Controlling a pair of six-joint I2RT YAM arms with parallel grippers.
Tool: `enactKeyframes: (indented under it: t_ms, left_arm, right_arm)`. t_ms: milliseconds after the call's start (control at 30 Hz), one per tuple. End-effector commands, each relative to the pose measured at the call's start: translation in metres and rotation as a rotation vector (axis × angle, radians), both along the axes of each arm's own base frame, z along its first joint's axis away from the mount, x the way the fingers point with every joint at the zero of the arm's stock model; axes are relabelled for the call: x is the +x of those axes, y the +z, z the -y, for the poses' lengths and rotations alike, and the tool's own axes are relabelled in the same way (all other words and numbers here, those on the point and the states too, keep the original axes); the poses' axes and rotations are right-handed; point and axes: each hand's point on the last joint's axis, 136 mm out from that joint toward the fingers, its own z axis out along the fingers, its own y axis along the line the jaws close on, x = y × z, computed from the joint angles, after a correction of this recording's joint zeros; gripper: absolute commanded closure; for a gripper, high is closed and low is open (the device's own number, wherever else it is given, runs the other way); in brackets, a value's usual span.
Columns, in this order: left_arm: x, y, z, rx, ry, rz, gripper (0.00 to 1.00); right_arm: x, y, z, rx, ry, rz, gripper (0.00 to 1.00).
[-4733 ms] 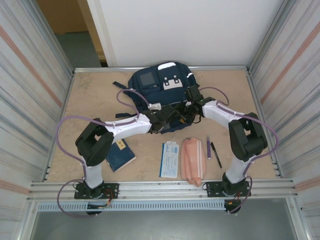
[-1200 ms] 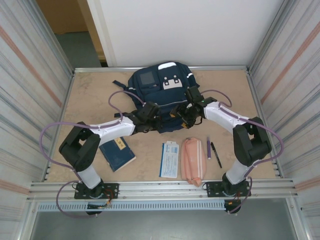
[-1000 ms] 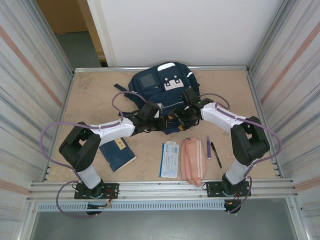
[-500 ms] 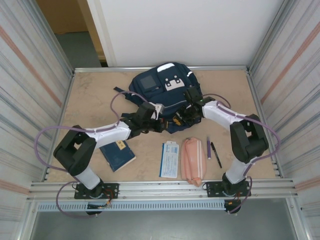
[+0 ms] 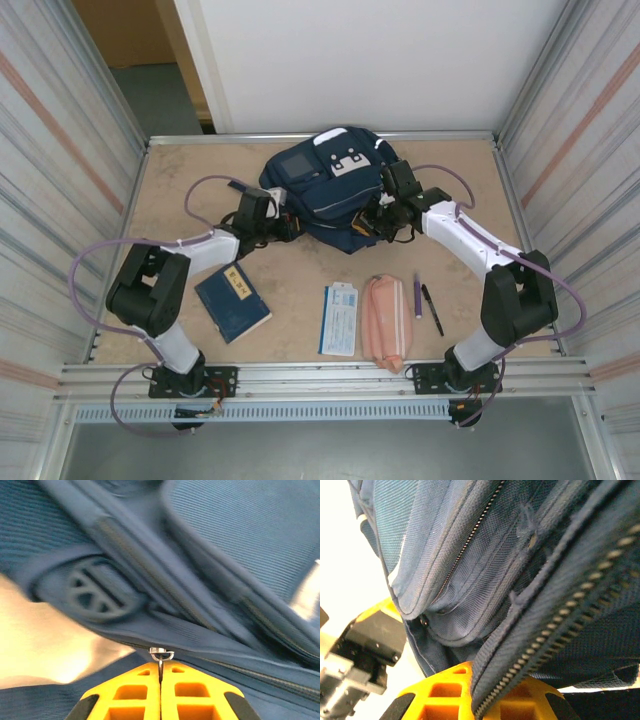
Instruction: Pack the student bag
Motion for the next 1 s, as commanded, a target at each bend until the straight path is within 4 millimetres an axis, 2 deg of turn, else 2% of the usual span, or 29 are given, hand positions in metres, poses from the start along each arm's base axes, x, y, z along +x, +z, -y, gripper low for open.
enactKeyframes:
  t_ms: [0,67,167,300,400,433,500,533,600,733,800,867,967]
  left_arm:
    - [0.013,-0.007,-0.032,-0.001,0.132,-0.062,1.00]
    - [0.016,-0.011,-0.053,-0.004,0.198,-0.091,1.00]
    - [0.020,-0.013,-0.070,0.019,0.222,-0.106,1.00]
    - [0.017,-0.011,-0.078,0.093,0.197,-0.110,1.00]
    - [0.014,-0.011,-0.078,0.119,0.160,-0.096,1.00]
    - [0.012,-0.013,-0.077,0.116,0.144,-0.102,0.93]
    - [0.006,-0.012,-0.074,0.108,0.125,-0.128,0.67]
    - [0.003,-0.007,-0.072,0.096,0.111,-0.123,0.60]
    - [-0.005,0.005,-0.072,0.085,0.114,-0.096,0.54]
    - [-0.023,0.033,-0.075,0.050,0.170,-0.075,0.48]
    - [-0.033,0.047,-0.065,0.060,0.137,-0.052,0.47]
    - [-0.041,0.060,-0.053,0.106,0.090,-0.023,0.46]
    - [-0.046,0.080,-0.026,0.163,-0.016,0.043,0.41]
  right_arm:
    - [0.007,0.026,-0.018,0.053,0.115,0.100,1.00]
    - [0.005,0.023,-0.021,0.060,0.148,0.093,1.00]
    - [0.003,0.024,-0.031,0.086,0.216,0.103,1.00]
    - [0.000,0.029,-0.048,0.089,0.341,0.142,1.00]
    - [0.004,0.024,-0.051,-0.004,0.402,0.210,1.00]
    - [0.007,0.019,-0.050,-0.065,0.406,0.241,1.00]
    - [0.009,0.011,-0.052,-0.102,0.414,0.262,1.00]
    - [0.010,0.007,-0.053,-0.095,0.413,0.266,1.00]
    - [0.015,-0.004,-0.052,-0.096,0.393,0.265,0.97]
    - [0.016,-0.033,-0.046,-0.169,0.388,0.244,0.97]
    - [0.014,-0.040,-0.049,-0.182,0.402,0.240,0.93]
    - [0.012,-0.045,-0.052,-0.170,0.419,0.230,0.86]
    - [0.007,-0.045,-0.059,-0.131,0.459,0.221,0.75]
